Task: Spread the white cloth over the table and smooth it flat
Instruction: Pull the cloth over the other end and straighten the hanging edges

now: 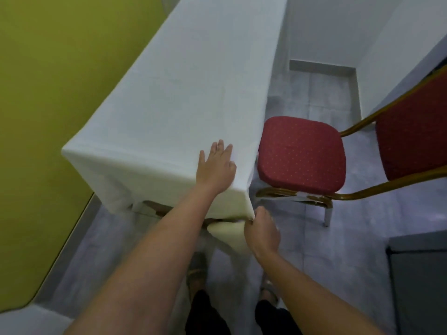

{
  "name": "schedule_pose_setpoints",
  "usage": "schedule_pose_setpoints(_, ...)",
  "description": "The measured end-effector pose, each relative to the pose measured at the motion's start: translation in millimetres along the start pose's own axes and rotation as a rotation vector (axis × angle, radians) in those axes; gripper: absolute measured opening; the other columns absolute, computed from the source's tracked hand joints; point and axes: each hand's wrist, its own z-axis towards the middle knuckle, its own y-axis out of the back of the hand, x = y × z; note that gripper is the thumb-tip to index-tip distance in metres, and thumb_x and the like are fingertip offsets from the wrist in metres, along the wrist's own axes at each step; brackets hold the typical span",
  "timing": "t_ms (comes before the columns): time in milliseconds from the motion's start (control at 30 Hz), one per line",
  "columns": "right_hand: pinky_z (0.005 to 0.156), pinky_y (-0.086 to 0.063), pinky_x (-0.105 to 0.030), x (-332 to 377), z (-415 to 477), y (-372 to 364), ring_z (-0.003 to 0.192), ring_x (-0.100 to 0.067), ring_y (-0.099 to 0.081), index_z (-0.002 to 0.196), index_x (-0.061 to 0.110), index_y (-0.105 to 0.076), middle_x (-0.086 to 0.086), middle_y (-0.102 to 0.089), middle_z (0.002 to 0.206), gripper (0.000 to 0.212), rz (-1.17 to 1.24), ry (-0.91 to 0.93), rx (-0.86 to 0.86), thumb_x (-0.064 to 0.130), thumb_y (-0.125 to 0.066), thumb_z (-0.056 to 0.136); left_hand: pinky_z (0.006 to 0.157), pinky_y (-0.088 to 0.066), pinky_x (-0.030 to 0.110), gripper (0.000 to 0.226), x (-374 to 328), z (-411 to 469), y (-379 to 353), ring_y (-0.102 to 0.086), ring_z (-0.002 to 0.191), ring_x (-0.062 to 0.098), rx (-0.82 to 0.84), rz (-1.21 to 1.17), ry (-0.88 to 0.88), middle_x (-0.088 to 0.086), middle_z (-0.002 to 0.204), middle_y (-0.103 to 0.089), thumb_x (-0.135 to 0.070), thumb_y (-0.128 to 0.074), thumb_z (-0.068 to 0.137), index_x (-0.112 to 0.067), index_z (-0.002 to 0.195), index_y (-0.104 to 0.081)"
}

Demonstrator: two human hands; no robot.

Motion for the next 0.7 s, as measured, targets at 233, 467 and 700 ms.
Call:
schedule_pose_setpoints(233, 0.074, -0.051, -0.034, -19, -10, 13, 0.089, -0.015, -0.058, 0.093, 0.027, -0.054, 0.007, -0.058, 0.092, 0.007, 0.252, 0.026, 0.161, 0.022, -0.054, 0.087, 0.118, -0.005, 0.049, 0.054, -20, -10, -8, -0.002, 0.148, 0.021, -0.015, 0.017, 0.076, 0.007, 0.161, -0.004, -0.023, -0.023, 0.099, -0.019, 0.152, -0.01)
schedule_pose_setpoints(467, 0.09, -0.047, -0.035, 27, 6, 17, 0.092, -0.007, -0.052, 0.097, 0.034, -0.043, 0.014, -0.051, 0.097, 0.027, 0.276, 0.116, -0.003, 0.041, -0.065, 0.083, 0.119, -0.004, 0.047, 0.053, -24, -9, -12, -0.001, 0.148, 0.019, -0.064, 0.041, 0.1, 0.003, 0.161, -0.004, -0.026, -0.022, 0.1, -0.021, 0.152, -0.011)
schedule_pose_setpoints(700, 0.08, -0.049, -0.032, -25, 6, 4, 0.097, -0.02, -0.059, 0.106, 0.025, -0.058, -0.001, -0.062, 0.108, 0.014, 0.098, 0.19, 0.255, 0.021, -0.051, 0.094, 0.118, -0.004, 0.046, 0.053, -22, -9, -14, -0.002, 0.148, 0.018, -0.064, 0.016, 0.093, 0.003, 0.161, -0.005, -0.026, -0.022, 0.099, -0.022, 0.151, -0.012)
